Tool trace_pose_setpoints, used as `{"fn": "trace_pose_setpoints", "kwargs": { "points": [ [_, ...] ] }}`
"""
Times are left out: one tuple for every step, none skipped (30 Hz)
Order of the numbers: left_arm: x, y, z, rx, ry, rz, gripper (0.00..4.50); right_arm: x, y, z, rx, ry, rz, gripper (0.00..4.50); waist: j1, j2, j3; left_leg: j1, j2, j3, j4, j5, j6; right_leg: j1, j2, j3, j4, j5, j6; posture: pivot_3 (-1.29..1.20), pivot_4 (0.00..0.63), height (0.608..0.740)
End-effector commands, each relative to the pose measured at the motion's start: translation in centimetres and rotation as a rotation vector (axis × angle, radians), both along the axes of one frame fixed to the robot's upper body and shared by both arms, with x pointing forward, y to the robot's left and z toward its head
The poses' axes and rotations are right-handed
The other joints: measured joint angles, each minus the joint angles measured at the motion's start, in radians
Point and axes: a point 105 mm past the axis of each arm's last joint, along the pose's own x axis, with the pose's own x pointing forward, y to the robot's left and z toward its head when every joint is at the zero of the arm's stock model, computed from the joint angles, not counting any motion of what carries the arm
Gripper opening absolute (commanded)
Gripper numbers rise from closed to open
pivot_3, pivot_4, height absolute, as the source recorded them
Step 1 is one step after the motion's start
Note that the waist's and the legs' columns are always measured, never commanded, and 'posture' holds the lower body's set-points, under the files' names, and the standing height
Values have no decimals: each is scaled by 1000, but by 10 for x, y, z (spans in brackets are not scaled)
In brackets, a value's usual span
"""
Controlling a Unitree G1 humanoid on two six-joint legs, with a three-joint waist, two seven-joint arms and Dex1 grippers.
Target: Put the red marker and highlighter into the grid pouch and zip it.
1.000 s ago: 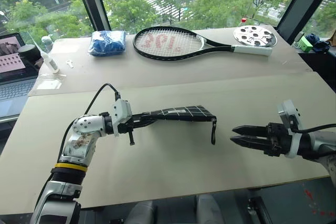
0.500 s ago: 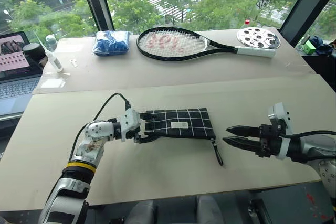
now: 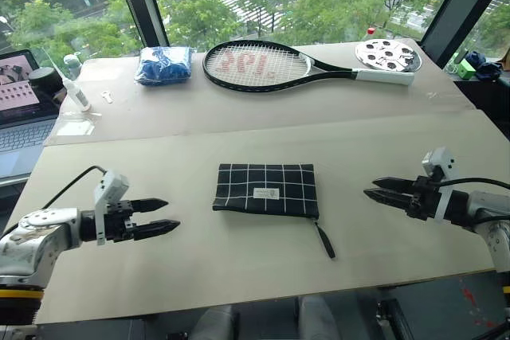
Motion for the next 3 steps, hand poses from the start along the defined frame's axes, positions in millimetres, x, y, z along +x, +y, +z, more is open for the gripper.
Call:
{"fn": "trace_pose_setpoints", "kwargs": {
  "points": [
    [4, 17, 15, -28, -76, 140, 4444, 0, -5, 13, 5, -61, -1, 2328, 1, 0, 0, 0, 0, 0, 0, 0, 0, 0, 0, 0, 0, 0, 0, 0, 150, 740],
    [4, 19, 17, -58, -76, 158, 4444, -1, -6, 11, 3, -57, -5, 2328, 1, 0, 0, 0, 0, 0, 0, 0, 0, 0, 0, 0, 0, 0, 0, 0, 150, 740],
    [3, 19, 18, -64, -81, 166, 4444, -1, -6, 10, 4, -55, -8, 2328, 1, 0, 0, 0, 0, 0, 0, 0, 0, 0, 0, 0, 0, 0, 0, 0, 150, 740]
  ]
}}
